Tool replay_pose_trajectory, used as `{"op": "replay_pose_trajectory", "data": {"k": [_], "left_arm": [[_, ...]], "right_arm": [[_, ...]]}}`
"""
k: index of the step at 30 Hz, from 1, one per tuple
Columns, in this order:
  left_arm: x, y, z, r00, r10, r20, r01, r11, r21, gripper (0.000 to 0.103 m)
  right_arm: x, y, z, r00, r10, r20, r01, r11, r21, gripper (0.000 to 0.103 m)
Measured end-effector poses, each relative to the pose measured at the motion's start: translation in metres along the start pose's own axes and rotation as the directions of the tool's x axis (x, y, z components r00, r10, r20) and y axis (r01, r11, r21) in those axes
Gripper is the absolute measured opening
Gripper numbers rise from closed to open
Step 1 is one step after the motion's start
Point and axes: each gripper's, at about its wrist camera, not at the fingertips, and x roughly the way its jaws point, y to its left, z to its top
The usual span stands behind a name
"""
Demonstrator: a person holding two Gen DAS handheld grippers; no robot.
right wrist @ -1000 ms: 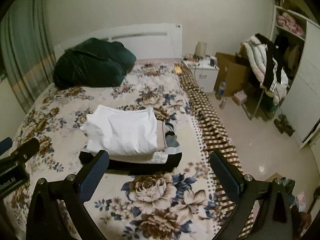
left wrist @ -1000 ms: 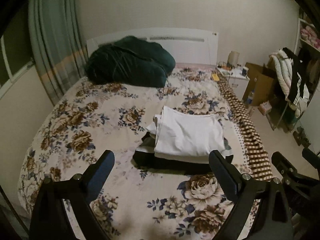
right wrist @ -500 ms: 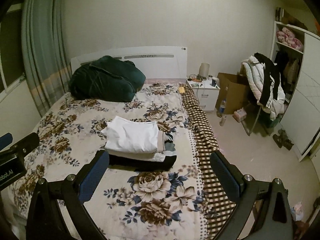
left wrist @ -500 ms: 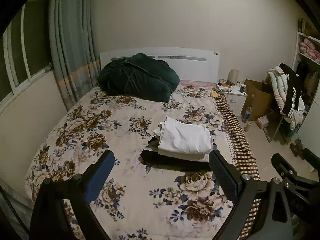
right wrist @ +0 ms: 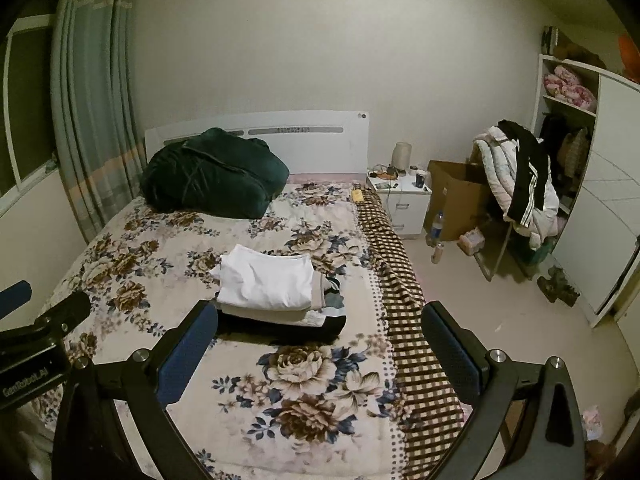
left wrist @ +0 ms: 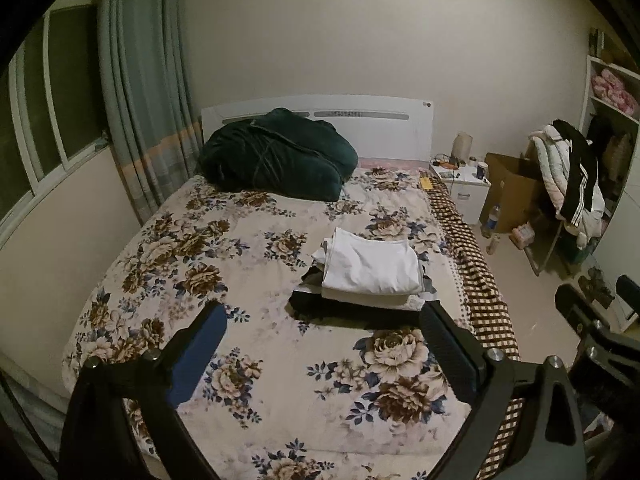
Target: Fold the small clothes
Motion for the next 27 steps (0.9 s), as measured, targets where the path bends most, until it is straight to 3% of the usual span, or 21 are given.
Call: {"op": "replay_pose_trajectory", "data": {"k": [27], "left_arm": [[-0.024,0.008,-0.004,0.999,0.039,0.029,-0.039,0.999,0.003,0.1]], "right_arm": [[-0.022,0.003,0.008,1.0,0.022,-0.008,-0.022,1.0,0.011,0.103]]}}
